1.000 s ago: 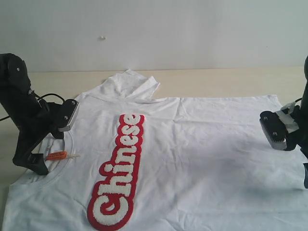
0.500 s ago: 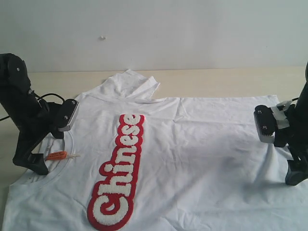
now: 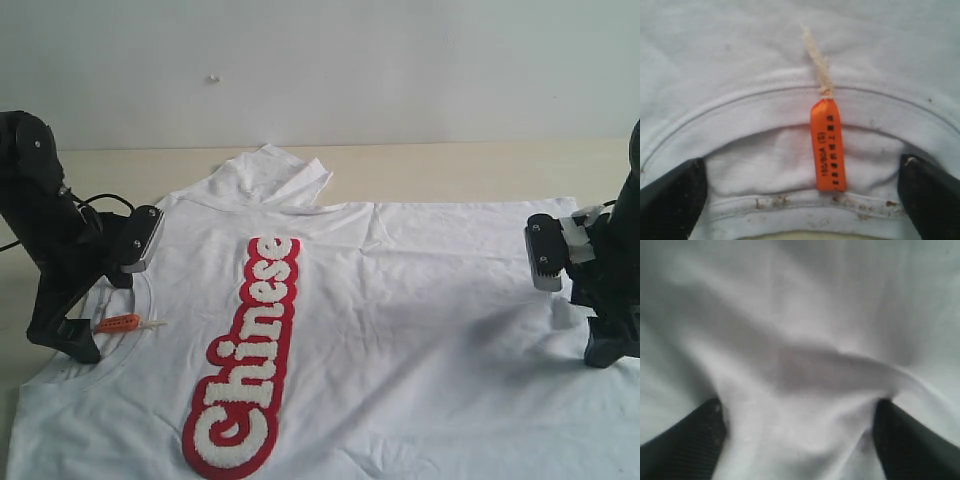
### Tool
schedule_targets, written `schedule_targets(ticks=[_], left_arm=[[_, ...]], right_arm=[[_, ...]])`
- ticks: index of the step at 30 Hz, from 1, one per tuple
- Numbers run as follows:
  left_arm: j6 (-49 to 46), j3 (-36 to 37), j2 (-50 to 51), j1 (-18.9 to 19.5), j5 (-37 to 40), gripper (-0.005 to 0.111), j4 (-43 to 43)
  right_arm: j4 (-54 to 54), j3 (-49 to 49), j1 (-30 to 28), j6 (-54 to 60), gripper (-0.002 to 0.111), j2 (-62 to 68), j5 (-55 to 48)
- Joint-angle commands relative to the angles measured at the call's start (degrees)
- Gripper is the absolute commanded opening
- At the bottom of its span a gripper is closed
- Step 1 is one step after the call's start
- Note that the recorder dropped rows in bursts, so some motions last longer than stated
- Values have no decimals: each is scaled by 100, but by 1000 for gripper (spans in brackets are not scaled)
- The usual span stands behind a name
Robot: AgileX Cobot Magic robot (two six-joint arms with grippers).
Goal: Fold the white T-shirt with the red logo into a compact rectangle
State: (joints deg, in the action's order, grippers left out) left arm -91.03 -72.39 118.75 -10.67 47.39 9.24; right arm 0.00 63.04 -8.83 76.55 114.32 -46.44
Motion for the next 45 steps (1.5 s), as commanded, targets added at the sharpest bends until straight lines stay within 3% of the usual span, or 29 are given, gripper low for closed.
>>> schedule_targets(ticks=[1,2,3,17,23,25,28,31,32,36,41,45], left_arm=[[-2,28,93,-24,-320,105,69],[-2,28,93,-24,-320,105,69],[-2,28,93,-24,-330,105,68],[6,28,78,-24,-256,105,670],[274,28,215,-24,-20,103,285],[658,28,303,-24,-3,95,-6],[952,28,430,-24,169,65,-445],[1207,28,484,-24,213,11,-570],[1190,28,484,-24,213,1,-600],[1207,28,472,-24,363,2,-630],[1167,28,112,-24,757,2,-1644],[1157,28,-463,2,781,2,-1899]], right_arm=[[335,-97,-17,-133,21,258,-43],[434,-97,-17,-142,6,258,-67],[528,-97,-17,-157,0,258,-78],[649,-97,-17,-481,1,233,-4],[649,-97,-17,-481,1,233,114],[649,-97,-17,-481,1,233,114],[649,-97,-17,-481,1,233,126],[649,-97,-17,-492,1,233,137],[649,-97,-17,-492,1,233,137],[649,-97,-17,-492,1,233,137],[667,-97,-17,-380,1,-24,95],[667,-30,-17,-309,0,-456,156]])
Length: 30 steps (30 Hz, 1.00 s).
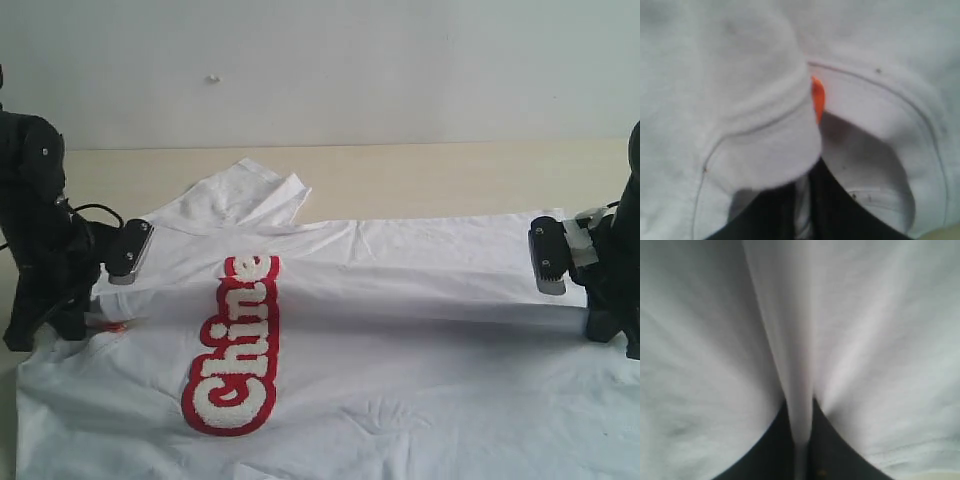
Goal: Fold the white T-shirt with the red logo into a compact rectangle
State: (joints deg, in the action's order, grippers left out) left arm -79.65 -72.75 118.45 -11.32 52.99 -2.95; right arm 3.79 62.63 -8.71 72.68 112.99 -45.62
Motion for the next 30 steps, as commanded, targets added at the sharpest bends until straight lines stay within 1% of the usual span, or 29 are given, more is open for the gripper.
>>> schedule_targets(ticks=[1,5,7,13,17,21,27,30], left_arm=[[-6,64,-592,67,220,2,-708],[-111,64,-1139,67,233,2,-670],[5,64,-1403,76,263,2,-670],[152,64,-2127,76,859,2,-856],[245,64,-2714,80,1052,2,-1044],[366,64,-3316,210,1222,2,-1164],[366,64,-3955,377,1697,2,-1058],[366,64,-4314,388,1697,2,-683]], right_arm=[[288,55,-29,78,0,-447,59],[276,234,-29,78,0,-914,-149],[276,338,-29,78,0,-1176,-228],[267,723,-29,78,0,-1814,-712],[225,826,-29,78,0,-2213,-865],[21,826,9,79,0,-2606,-933],[23,826,9,184,0,-3219,-1383],[-30,826,9,161,0,-3517,-1543]])
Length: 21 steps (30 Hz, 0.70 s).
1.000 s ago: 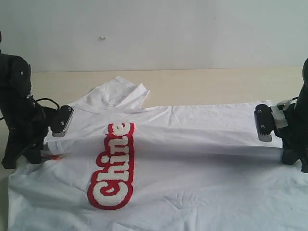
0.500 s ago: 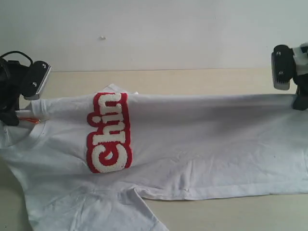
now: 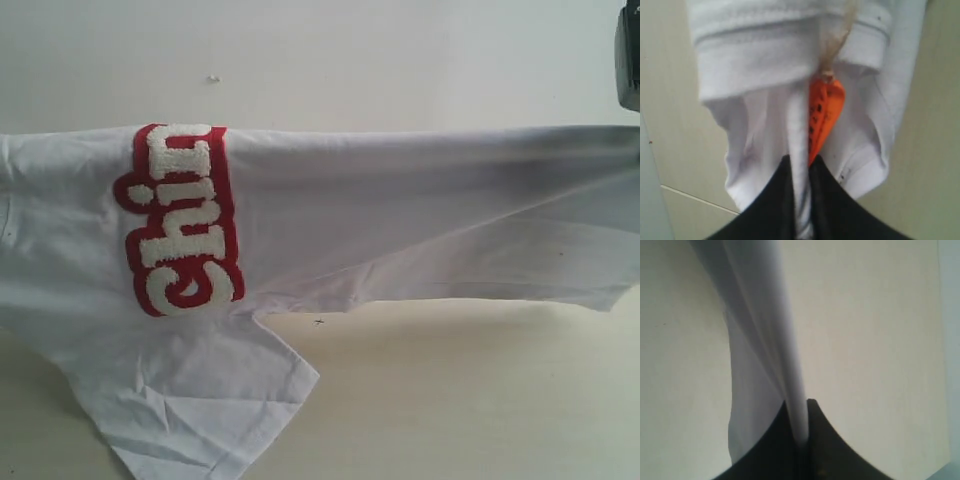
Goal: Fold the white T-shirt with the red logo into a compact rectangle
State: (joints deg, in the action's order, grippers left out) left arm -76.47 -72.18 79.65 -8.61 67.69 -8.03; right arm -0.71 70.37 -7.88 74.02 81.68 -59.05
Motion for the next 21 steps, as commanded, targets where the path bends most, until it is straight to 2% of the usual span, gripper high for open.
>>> schedule_targets(ticks=[1,6,15,21], left_arm=[[47,8,-528,117,228,2,-83],[89,36,-1122,117,228,2,448],[477,720,-2510,117,228,2,1347],[672,1009,-3520,102,228,2,1929]], right_arm=[[369,51,-74,27,0,-473,-267],[71,51,-74,27,0,-898,-1091],[-249,2,-74,40,0,-2320,-1091],[-1011,-139,-74,-11,0,-2980,-1091]])
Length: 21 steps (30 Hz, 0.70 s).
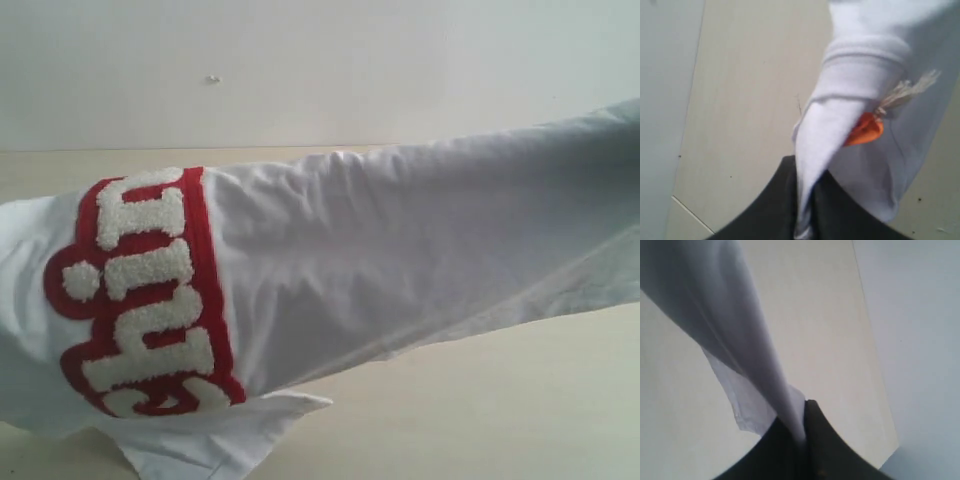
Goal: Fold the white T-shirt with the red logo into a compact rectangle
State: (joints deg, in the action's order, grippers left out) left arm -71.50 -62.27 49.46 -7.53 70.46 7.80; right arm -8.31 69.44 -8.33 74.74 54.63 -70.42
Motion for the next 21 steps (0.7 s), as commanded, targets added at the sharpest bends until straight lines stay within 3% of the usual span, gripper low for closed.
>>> schedule_targets(ticks=[1,4,8,12,16,21], left_arm=[[294,21,-671,-127,-50,2,426],[1130,11,-1196,-616,-50,2,-13],[1714,11,-1622,-933,-50,0,-316],[1973,84,-1662,-1300,-50,0,-316],[1740,408,-1347,-1526,-50,0,-471],[1145,675,-52,-1566,-50,0,-903]], right_arm=[[-319,-46,-29,-162,0,-367,46],[-671,-46,-29,-368,0,-694,46],[-766,-163,-29,-454,0,-902,46],[-606,-1004,-29,-409,0,-985,46],[-400,-1721,-29,-12,0,-840,46],[-223,-2138,-29,59,0,-184,48]])
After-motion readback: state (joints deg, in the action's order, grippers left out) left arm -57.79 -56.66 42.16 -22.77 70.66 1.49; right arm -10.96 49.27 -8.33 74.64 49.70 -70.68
